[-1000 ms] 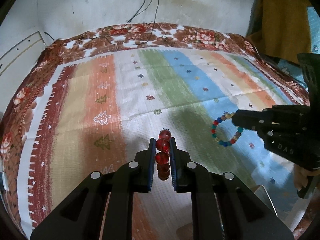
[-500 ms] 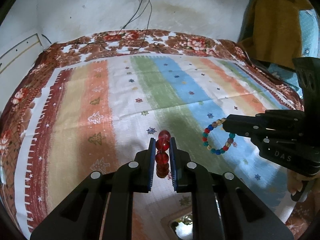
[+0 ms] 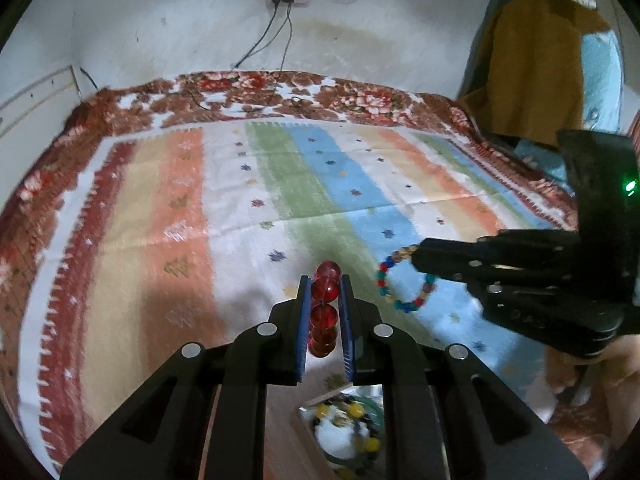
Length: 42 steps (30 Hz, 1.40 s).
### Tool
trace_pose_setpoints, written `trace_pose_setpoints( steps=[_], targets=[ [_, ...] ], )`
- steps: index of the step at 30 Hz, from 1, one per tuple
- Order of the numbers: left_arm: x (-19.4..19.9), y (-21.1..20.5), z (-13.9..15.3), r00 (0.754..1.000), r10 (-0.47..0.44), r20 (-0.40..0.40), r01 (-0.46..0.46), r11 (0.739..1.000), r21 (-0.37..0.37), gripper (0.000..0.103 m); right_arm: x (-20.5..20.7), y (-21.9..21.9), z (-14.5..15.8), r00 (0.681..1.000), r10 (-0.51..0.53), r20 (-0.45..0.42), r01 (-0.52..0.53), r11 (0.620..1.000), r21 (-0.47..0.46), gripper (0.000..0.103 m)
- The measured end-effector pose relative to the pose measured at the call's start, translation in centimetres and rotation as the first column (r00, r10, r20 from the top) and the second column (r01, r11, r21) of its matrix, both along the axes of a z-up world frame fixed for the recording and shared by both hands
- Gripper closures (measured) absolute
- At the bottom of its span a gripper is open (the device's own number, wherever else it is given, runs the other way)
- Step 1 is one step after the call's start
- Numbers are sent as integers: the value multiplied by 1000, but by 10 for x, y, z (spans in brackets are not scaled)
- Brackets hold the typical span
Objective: Organize jewelry
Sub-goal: 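Lift and carry both held bracelets over the tin box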
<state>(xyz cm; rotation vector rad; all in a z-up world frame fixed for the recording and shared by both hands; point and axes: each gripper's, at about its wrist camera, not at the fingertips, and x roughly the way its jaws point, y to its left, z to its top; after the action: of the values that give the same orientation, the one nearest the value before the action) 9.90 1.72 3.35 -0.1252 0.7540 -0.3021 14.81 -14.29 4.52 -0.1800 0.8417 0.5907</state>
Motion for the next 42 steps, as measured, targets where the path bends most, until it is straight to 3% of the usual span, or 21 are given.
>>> trace_pose_setpoints(
  steps=[15,42],
  targets=[
    [-47,-7,8,999,-41,36,43,998,-44,90,-41,6,10,999,37,24,-37,999,6,92],
    [-73,-30,-20,998,-55,-8,55,997,56,90,-77,-5,-6,999,46,-23,-45,999,13,92]
  ],
)
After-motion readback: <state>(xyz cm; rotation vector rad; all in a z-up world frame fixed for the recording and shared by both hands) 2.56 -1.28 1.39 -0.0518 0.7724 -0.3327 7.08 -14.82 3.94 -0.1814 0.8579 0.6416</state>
